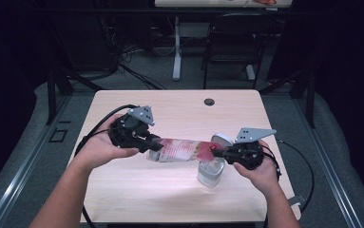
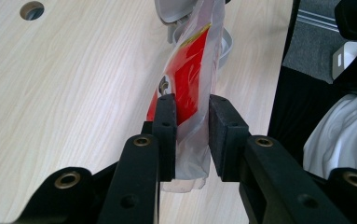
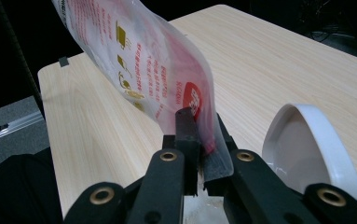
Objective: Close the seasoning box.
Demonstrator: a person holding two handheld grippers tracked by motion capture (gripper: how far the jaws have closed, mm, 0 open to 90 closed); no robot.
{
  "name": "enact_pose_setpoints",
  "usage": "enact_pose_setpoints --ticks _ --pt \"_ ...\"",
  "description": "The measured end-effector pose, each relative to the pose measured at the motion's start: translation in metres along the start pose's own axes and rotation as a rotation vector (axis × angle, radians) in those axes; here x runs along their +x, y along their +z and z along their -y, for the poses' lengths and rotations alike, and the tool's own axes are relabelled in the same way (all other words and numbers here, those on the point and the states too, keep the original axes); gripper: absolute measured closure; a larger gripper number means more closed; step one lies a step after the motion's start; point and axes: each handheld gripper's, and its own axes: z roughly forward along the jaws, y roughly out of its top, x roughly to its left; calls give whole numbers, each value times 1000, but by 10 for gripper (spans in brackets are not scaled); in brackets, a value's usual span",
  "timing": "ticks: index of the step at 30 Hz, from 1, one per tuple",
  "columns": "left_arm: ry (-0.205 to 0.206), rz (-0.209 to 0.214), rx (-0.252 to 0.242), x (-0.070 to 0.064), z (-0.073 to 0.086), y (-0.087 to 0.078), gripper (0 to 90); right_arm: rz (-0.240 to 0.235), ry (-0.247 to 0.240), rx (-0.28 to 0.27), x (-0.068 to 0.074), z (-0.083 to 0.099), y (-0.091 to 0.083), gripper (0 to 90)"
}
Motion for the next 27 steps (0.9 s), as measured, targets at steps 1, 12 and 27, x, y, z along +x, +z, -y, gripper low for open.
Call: enact_pose_setpoints --ticks 1,12,27 --pt "1 1 0 0 0 0 742 1 0 0 0 0 0 876" --pt "9 3 6 0 -4 -1 743 4 1 -1 0 1 0 874" --pt "9 2 7 0 -6 -1 751 9 -2 12 0 2 1 873"
